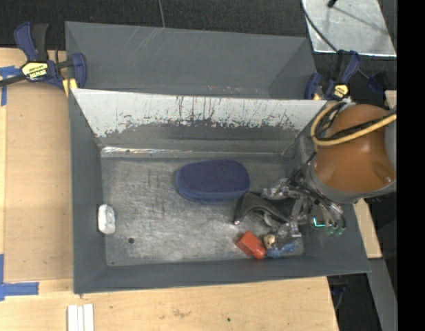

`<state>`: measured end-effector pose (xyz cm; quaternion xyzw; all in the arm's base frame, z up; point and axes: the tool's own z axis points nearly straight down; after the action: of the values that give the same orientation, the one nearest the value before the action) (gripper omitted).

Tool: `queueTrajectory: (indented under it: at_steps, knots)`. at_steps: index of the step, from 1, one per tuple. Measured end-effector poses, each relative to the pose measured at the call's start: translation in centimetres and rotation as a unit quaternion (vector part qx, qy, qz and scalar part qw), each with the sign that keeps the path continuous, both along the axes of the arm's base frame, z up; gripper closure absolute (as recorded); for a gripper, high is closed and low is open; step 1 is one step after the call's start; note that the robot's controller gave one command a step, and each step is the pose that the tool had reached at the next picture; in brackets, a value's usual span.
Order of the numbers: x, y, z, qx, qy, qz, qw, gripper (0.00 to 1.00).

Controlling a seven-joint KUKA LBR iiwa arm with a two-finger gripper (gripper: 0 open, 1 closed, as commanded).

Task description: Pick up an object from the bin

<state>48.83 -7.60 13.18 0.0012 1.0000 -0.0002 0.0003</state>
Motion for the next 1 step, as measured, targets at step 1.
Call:
queueTrajectory:
  at_steps: [1]
  knots:
    - [0.65, -1.23, -2.26, -0.001, -0.0095, 0.025, 0.9997, 0.00]
